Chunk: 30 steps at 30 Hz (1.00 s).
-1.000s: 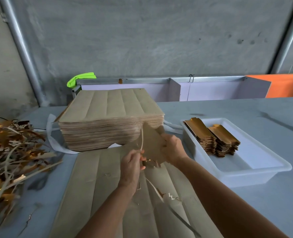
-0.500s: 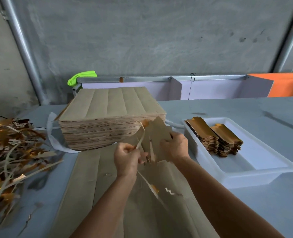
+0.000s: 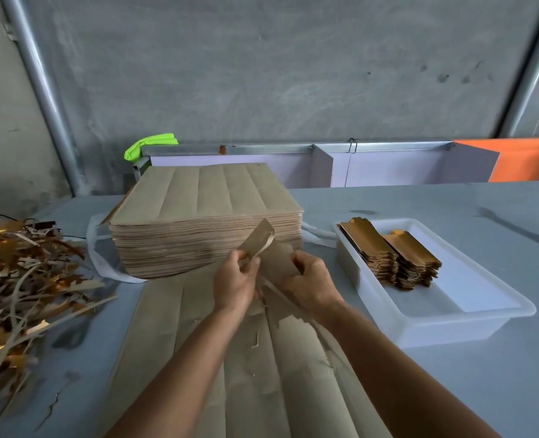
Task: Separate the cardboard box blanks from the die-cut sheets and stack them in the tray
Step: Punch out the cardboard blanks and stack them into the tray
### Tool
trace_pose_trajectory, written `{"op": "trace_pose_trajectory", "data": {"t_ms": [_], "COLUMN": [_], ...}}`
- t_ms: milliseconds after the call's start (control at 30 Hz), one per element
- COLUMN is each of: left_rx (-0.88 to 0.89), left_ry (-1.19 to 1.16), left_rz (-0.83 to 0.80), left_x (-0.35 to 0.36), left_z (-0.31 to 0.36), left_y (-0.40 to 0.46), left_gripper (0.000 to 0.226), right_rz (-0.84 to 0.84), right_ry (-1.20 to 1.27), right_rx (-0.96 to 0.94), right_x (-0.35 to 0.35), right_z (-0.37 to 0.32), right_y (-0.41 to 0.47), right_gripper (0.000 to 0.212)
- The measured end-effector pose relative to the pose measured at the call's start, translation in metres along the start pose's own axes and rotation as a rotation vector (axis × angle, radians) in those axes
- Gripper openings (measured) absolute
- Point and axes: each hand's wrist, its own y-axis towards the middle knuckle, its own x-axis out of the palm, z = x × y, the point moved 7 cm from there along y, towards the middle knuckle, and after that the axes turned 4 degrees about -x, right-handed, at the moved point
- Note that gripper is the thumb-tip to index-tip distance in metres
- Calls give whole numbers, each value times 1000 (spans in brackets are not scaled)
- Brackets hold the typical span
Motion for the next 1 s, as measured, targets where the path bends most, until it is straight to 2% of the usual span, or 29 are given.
{"op": "trace_pose_trajectory", "data": {"t_ms": [100,200,267,400,533,633,700,767,833,900,1000], "left_rx": [89,99,12,-275,-382,-489,-521,-513,-483,-451,-406], "left_ry": [117,119,-15,-254,-280,-342,-409,-437,-436,-424,-409], "left_rz": [34,-20,-53,166,244,247,242,234,207,148,81], "left_x": [-2,3,2,-27,-44,-49,-51,-52,-50,-45,-35], "left_z": [-2,-6,-16,-45,-56,-66,-73,-78,-79,-75,-62], "left_y": [0,-5,-6,-2,-3,-7,-10,-15,-19,-23,-25], "left_gripper": [14,13,21,18,16,18,21,27,34,33,29], "right_rz": [52,118,145,244,311,338,297,254,243,201,69], "right_ry": [-45,-115,-166,-201,-125,82,61,-38,-348,-686,-896], "right_rx": [67,103,97,137,180,176,56,-47,-94,-125,-159], "right_x": [-1,-6,-12,-35,-50,-57,-60,-59,-54,-39,0], "right_z": [2,1,4,23,40,40,30,17,4,-6,-10], "right_y": [1,2,2,-4,-13,-19,-18,-15,-8,3,19], "right_gripper": [6,22,19,20,19,51,70,63,45,48,53]}}
